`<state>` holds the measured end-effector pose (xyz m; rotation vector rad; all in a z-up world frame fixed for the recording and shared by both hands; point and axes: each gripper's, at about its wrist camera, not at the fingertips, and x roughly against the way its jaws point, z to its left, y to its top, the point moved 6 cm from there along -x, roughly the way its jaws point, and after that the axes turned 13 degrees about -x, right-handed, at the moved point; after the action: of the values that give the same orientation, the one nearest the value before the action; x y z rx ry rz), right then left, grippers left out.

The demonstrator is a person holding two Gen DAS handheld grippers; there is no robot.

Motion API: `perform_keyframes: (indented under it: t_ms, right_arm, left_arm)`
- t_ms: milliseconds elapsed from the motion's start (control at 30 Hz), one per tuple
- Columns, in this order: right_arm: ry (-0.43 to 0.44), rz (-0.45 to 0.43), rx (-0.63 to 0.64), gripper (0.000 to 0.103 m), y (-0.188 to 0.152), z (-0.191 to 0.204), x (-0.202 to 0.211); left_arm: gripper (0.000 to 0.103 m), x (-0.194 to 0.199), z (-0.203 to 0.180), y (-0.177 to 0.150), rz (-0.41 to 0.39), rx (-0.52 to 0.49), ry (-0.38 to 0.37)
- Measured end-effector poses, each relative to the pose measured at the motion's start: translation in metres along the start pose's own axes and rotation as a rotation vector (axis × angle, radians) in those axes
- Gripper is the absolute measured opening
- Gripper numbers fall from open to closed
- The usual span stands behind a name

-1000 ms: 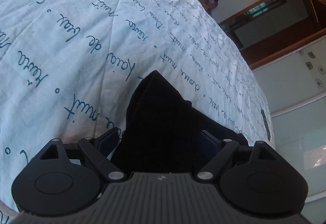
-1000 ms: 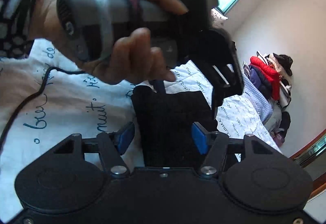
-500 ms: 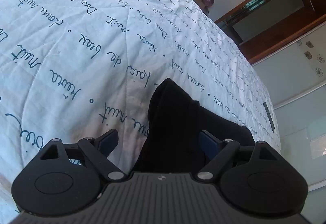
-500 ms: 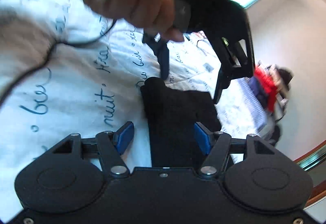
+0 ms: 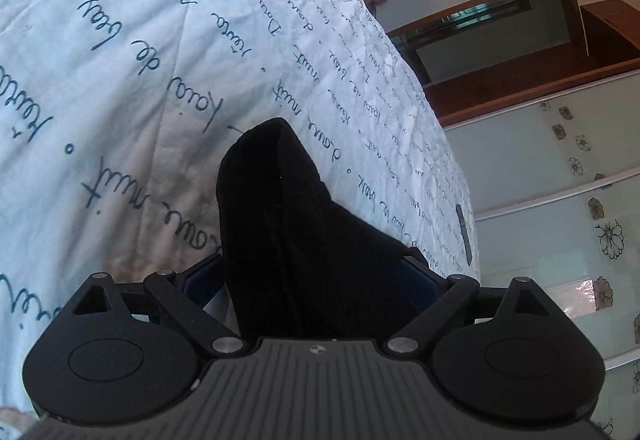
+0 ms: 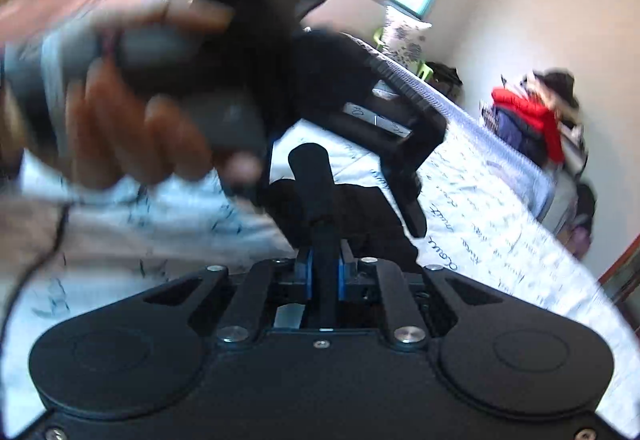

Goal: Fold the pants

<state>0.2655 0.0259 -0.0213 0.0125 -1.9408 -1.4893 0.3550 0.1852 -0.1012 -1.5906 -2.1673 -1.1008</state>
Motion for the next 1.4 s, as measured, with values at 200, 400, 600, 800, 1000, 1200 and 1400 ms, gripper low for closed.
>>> perform_keyframes:
  t_ms: [200, 400, 600, 800, 1000, 1200, 1400]
  right_arm:
    - [0.163, 0.001, -0.156, 0.016, -0.013, -0.023, 0.018]
    - [0.159, 0.019, -0.521, 0.016, -0.030, -0.085, 0.014]
    - [0.173, -0.040, -0.547, 0.015, -0.029, -0.086, 0.034]
    - [0.144, -0.116, -0.553, 0.015, -0.044, -0.117, 0.101]
    - [0.095, -0.176, -0.665, 0.015, -0.080, -0.168, 0.153]
    - [-0.012, -0.191, -0.770, 0.015, -0.120, -0.215, 0.173]
    - [-0.121, -0.210, -0.943, 0.015, -0.167, -0.262, 0.193]
  left_arm:
    - [0.022, -0.007, -0.011, 0.003, 0.001, -0.075, 0.154]
    - [0.021, 0.012, -0.041, -0.010, -0.090, -0.177, 0.252]
    - [0.021, 0.025, -0.119, -0.037, -0.171, -0.271, 0.275]
    - [0.021, 0.017, -0.193, -0.070, -0.216, -0.330, 0.279]
    - [0.021, -0.028, -0.272, -0.106, -0.189, -0.444, 0.236]
    - [0.022, -0.101, -0.325, -0.134, -0.105, -0.499, 0.215]
    - [0.022, -0.181, -0.368, -0.170, -0.015, -0.616, 0.203]
